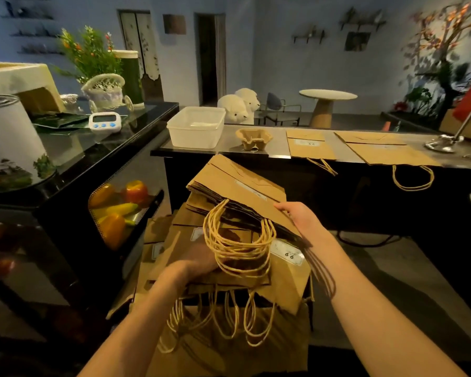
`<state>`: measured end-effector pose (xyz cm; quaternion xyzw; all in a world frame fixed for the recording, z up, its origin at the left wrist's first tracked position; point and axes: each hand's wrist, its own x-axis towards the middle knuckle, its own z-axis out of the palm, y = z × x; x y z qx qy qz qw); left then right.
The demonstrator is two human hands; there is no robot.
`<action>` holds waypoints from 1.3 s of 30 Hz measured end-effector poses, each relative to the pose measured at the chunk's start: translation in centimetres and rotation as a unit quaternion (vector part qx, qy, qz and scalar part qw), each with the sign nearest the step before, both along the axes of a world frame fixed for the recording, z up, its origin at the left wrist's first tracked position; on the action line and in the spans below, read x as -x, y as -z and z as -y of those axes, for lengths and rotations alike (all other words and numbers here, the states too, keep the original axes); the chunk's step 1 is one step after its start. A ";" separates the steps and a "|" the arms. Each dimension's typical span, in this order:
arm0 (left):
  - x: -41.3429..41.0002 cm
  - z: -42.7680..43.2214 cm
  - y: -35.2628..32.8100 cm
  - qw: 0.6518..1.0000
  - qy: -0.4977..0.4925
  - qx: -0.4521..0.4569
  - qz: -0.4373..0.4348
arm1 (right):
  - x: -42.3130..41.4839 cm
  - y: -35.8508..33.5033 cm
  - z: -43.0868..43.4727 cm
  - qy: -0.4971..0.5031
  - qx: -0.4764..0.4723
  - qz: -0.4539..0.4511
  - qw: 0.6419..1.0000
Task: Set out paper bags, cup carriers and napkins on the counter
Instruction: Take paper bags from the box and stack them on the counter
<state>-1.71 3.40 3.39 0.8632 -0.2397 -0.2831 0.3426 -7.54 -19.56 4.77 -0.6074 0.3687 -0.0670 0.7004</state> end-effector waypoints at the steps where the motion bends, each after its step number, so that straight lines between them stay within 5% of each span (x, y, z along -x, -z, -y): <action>1: 0.4 0.2 0.0 1.000 0.016 -0.017 0.000 | 0.1 -0.3 -0.2 -0.003 -0.014 0.007 1.000; 6: -1.0 -0.6 1.3 0.995 -0.100 0.030 0.005 | -1.9 1.9 0.3 0.012 -0.025 -0.001 1.000; 9: -3.9 -2.7 3.6 0.964 -0.219 0.107 0.108 | -2.4 3.3 -0.8 0.007 -0.025 -0.023 0.999; 12: -5.3 -4.3 4.7 0.961 -0.192 0.012 0.198 | -1.3 2.4 -4.0 -0.001 0.016 -0.035 0.999; 21: -7.5 -6.0 5.3 0.926 -0.273 0.256 0.053 | -3.1 3.9 -6.3 0.019 0.069 -0.028 0.997; 39: -8.5 -7.3 4.2 0.881 -0.296 0.342 -0.141 | -4.3 2.6 -6.5 0.047 0.087 -0.059 0.993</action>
